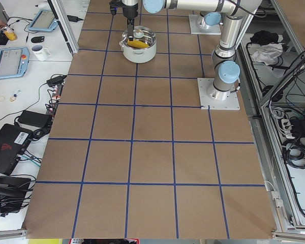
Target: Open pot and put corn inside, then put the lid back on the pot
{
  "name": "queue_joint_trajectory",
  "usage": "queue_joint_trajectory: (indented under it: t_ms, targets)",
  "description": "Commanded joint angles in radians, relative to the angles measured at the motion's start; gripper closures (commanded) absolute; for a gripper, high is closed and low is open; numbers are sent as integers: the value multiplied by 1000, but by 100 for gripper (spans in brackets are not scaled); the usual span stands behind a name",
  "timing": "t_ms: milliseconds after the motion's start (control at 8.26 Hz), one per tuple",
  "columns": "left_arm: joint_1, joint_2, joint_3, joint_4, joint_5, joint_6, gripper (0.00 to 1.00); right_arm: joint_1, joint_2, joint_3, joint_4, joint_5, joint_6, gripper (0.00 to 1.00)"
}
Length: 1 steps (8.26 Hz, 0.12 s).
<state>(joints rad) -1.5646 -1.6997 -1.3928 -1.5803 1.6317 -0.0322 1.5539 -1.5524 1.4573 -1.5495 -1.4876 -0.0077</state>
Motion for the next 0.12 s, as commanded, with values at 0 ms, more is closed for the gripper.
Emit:
queue_joint_trajectory:
  t_ms: [0]
  targets:
    - [0,0,0,0,0,0,0,0,0,0,0,-2,0,0]
